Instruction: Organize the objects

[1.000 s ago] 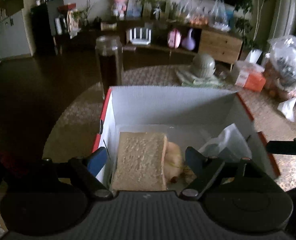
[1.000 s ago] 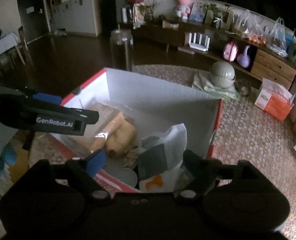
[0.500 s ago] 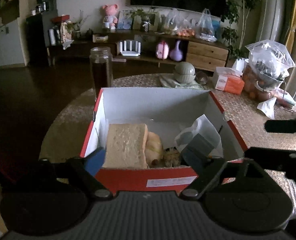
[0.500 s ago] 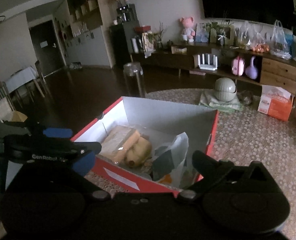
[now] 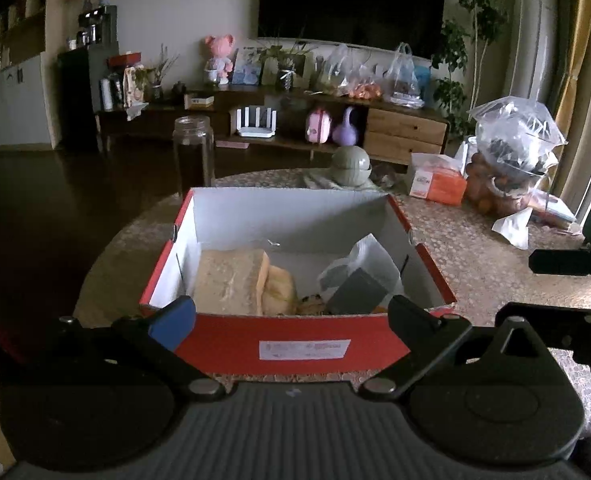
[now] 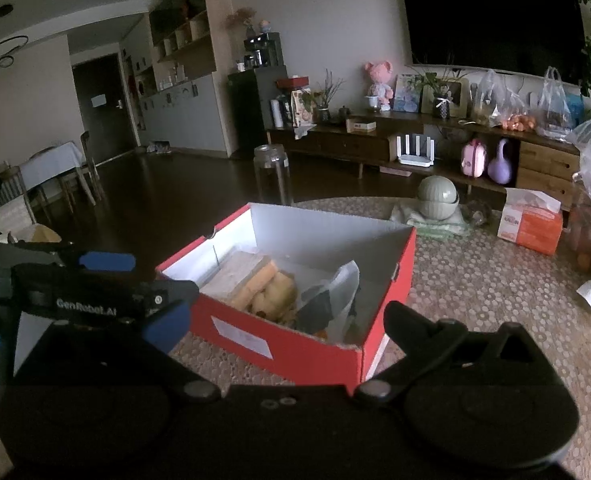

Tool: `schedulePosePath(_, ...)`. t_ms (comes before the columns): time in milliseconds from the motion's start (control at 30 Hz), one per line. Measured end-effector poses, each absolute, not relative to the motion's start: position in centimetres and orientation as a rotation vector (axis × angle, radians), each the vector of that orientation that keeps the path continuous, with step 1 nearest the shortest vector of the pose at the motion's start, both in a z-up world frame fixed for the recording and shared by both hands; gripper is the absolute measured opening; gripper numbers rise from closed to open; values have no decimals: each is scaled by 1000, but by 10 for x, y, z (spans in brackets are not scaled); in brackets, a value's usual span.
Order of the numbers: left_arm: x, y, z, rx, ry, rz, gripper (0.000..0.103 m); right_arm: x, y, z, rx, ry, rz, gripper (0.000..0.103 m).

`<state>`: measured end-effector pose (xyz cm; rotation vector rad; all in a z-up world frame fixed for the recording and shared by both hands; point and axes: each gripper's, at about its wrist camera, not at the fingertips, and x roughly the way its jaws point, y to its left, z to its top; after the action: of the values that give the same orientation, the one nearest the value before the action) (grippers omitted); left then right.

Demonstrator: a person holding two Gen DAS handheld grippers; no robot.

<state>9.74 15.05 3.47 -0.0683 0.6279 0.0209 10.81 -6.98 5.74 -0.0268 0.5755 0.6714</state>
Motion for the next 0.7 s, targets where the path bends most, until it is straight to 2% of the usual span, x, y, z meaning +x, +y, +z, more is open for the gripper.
schedulePosePath(700, 96, 130, 27, -10, 655, 64, 103, 100, -97, 41, -11, 578, 632, 103)
